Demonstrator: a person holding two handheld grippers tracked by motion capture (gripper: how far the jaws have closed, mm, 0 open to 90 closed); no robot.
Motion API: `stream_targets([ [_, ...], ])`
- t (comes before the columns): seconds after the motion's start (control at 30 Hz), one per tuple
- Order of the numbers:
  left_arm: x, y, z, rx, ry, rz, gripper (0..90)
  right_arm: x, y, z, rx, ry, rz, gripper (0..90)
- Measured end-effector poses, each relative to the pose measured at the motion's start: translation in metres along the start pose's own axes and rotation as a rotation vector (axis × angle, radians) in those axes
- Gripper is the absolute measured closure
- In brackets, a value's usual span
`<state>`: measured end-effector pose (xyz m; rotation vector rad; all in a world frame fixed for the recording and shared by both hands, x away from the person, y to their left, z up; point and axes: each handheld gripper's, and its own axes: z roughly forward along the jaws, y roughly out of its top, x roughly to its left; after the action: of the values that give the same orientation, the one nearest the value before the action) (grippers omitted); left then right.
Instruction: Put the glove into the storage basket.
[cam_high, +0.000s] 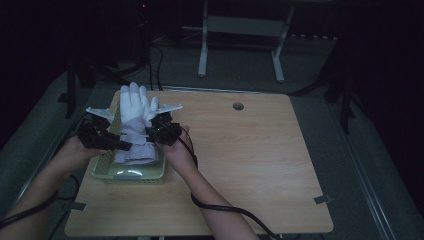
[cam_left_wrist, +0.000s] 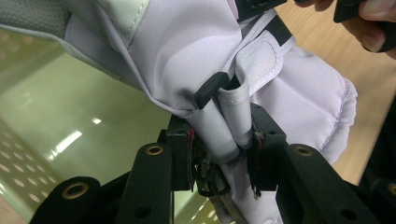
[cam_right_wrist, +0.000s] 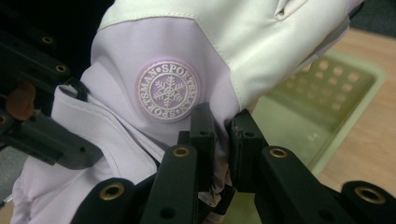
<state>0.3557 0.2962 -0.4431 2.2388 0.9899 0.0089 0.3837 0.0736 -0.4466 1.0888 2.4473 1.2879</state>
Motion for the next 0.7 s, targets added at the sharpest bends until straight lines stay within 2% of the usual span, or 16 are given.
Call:
stream_targets([
  [0.17, 0.009, -0.013, 0.026, 0.031, -0.035, -0.037, 67.2, -0.006, -0.018, 0.020, 0.073, -0.011, 0.019, 81.6],
  [0.33, 0.013, -0.018, 0.045, 0.096, -0.054, -0.067, 66.8, -0.012, -0.030, 0.033, 0.150, -0.013, 0.033, 81.5],
  [0.43, 0.017, -0.020, 0.052, 0.119, -0.057, -0.079, 66.5, -0.012, -0.032, 0.039, 0.192, -0.026, 0.014, 81.5],
  [0.53, 0.018, -0.021, 0.057, 0.140, -0.048, -0.087, 66.1, -0.012, -0.034, 0.043, 0.224, -0.034, 0.015, 80.9],
  [0.63, 0.016, -0.021, 0.064, 0.166, -0.017, -0.086, 65.7, -0.014, -0.036, 0.048, 0.258, -0.044, 0.019, 79.9],
  [0.7, 0.016, -0.022, 0.068, 0.187, -0.001, -0.100, 65.2, -0.013, -0.037, 0.050, 0.271, -0.048, 0.010, 78.8],
])
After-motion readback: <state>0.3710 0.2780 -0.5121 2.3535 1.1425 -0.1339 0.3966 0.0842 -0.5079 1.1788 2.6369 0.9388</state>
